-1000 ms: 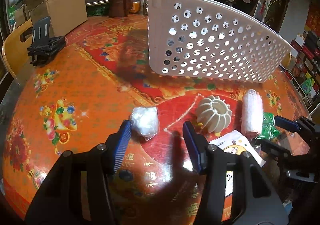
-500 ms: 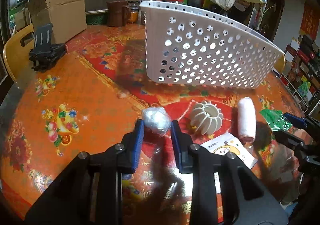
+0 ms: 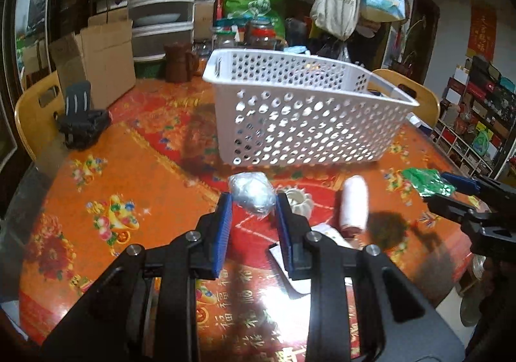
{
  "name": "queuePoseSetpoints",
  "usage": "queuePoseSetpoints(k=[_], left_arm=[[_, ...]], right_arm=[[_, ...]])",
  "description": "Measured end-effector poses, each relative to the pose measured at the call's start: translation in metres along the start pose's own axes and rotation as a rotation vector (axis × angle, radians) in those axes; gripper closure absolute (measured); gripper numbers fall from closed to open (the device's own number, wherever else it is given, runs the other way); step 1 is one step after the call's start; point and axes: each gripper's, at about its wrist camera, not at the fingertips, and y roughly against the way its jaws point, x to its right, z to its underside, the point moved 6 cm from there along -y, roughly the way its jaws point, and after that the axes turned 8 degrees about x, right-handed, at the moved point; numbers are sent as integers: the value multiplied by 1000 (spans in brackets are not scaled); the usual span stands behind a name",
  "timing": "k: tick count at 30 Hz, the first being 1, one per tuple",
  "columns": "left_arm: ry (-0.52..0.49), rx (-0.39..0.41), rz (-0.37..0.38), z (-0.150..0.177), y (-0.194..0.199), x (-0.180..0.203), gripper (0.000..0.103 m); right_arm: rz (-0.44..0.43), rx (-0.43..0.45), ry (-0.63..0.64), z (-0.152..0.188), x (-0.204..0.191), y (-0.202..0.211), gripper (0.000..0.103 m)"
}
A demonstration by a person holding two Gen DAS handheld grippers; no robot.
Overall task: Organize soft objects
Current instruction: 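Drop the plastic ball into the basket with the left tool while the right tool drops the green bag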
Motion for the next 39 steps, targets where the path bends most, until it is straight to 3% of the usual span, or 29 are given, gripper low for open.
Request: queuePoseSetpoints(k=[11, 17, 23, 31, 39], left_arm=[[-22, 62, 34, -41, 34, 18, 78], [-23, 109, 59, -86, 46, 27, 78], [-13, 116, 77, -134, 35, 34, 78], [-15, 18, 45, -179, -32, 40, 78], [-15, -169, -12, -169, -133, 42, 78]], right_arm=[[10, 72, 12, -39, 6, 23, 38], [21, 136, 32, -83, 10, 38, 38], [20, 147, 48, -126, 14, 29, 38], [31, 55, 42, -164, 29, -33, 38], [50, -115, 57, -151, 42, -124, 38]])
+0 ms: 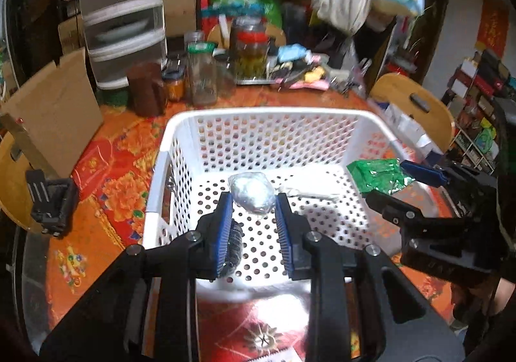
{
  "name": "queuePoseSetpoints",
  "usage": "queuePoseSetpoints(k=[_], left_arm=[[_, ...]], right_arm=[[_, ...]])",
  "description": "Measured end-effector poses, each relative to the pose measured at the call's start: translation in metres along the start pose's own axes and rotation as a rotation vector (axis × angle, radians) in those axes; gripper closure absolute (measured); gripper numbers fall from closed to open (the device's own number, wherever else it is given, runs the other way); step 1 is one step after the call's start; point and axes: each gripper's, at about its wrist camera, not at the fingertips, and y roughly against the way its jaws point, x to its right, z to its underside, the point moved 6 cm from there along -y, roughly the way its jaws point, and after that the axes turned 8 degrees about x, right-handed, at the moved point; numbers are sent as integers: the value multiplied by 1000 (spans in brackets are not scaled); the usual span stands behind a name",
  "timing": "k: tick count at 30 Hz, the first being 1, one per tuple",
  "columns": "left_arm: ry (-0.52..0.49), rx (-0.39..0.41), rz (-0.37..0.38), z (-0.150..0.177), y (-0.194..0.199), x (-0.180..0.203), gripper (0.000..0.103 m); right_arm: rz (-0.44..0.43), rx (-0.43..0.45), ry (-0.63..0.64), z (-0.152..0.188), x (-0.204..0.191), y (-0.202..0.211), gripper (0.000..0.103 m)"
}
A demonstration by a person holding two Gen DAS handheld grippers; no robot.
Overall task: Organize soft objects
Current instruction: 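Drop the plastic ball into the basket with the left tool while the right tool drops the green bag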
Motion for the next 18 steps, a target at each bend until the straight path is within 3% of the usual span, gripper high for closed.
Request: queuePoseSetpoints(k=[7, 15, 18], left_arm=[[27, -81, -38, 13, -49, -17, 78], [18, -95, -26, 23, -62, -15, 78], [12, -92, -26, 23, -62, -12, 78]], right_arm=[[44, -86, 12, 13, 9, -41, 38], [74, -112, 83, 19, 3, -52, 37], [72, -109, 66, 19, 4, -52, 29]])
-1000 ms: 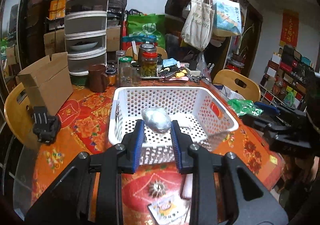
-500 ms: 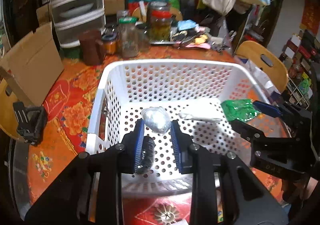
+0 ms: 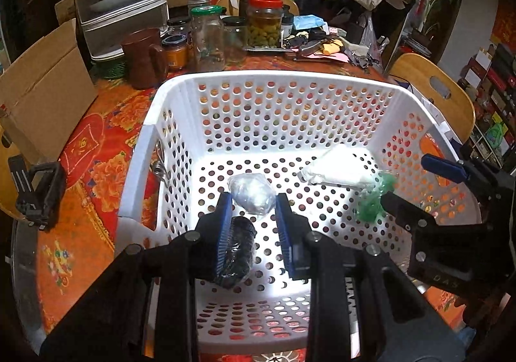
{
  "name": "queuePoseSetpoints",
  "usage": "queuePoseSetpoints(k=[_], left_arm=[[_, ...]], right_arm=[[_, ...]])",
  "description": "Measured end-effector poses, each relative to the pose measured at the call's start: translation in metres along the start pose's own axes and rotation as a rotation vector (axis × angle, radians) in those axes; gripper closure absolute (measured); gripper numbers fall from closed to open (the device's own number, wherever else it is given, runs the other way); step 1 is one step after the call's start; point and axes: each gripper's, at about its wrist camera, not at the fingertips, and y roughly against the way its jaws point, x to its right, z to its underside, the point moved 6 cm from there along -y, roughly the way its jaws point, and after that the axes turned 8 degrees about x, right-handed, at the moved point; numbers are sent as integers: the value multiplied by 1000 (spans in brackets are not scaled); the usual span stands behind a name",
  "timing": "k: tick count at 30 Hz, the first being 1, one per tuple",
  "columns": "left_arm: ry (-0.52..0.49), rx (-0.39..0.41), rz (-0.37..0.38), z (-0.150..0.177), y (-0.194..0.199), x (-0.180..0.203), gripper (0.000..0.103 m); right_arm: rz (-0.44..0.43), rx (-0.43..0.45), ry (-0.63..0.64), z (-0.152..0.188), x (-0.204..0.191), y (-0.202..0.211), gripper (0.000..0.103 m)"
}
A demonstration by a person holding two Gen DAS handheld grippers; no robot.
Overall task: Organize soft objects
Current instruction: 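Drop the plastic ball into the basket with the left tool while the right tool drops the green bag, then withdraw both open tools from the basket toward the table items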
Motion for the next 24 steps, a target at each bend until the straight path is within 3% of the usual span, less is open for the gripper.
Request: queuePoseSetpoints(k=[3, 8, 12, 17, 24], left_arm=[[1, 5, 3, -1, 2, 1, 77], [-8, 50, -13, -5, 13, 0, 37], [-16, 70, -11, -8, 22, 1, 27], [-14, 110, -7, -9, 46, -2, 2], [4, 151, -40, -1, 100, -13, 0]], right_arm=[[-5, 5, -9, -1, 2, 2, 22], [-18, 41, -11, -4, 2, 18, 13], [-32, 53, -32, -6, 7, 31, 7], [-40, 79, -74, -5, 19, 49, 5], [-32, 115, -124, 3, 34, 81, 4]])
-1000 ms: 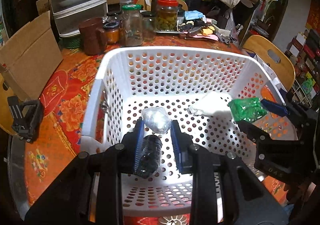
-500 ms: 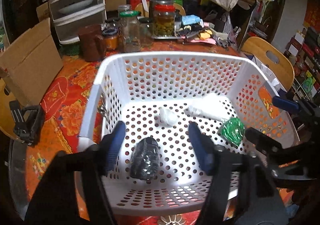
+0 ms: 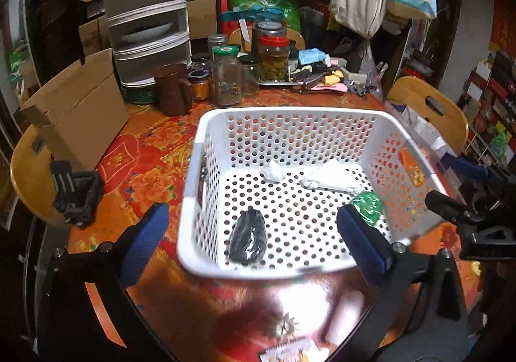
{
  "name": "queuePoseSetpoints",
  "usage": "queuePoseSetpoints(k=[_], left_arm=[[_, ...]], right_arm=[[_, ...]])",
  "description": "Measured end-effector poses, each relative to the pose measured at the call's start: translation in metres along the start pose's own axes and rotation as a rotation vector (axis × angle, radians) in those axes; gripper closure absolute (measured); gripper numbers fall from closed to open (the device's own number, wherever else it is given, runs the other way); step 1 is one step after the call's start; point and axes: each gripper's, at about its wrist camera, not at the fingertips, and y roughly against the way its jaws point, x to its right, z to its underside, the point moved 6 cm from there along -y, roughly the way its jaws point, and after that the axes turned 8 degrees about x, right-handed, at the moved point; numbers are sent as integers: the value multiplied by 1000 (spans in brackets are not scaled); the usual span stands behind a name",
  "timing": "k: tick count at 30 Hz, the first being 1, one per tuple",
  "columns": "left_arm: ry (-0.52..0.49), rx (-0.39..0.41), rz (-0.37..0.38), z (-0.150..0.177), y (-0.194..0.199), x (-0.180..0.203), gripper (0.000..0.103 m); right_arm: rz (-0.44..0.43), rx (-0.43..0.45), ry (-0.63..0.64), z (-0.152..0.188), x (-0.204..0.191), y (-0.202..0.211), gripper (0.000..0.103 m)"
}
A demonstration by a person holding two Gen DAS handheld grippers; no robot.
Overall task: Organize soft objects
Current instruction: 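Withdraw both open tools from the basket toward the table items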
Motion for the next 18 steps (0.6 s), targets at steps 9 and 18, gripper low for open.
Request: queuePoseSetpoints(k=[9, 18], left_arm=[[-42, 54, 23, 5, 78, 2, 0], [-52, 69, 26, 40, 125, 4, 0]], right_arm=[[-10, 70, 2, 3, -8, 58, 4], [-14, 132, 11, 19, -20, 102, 4]])
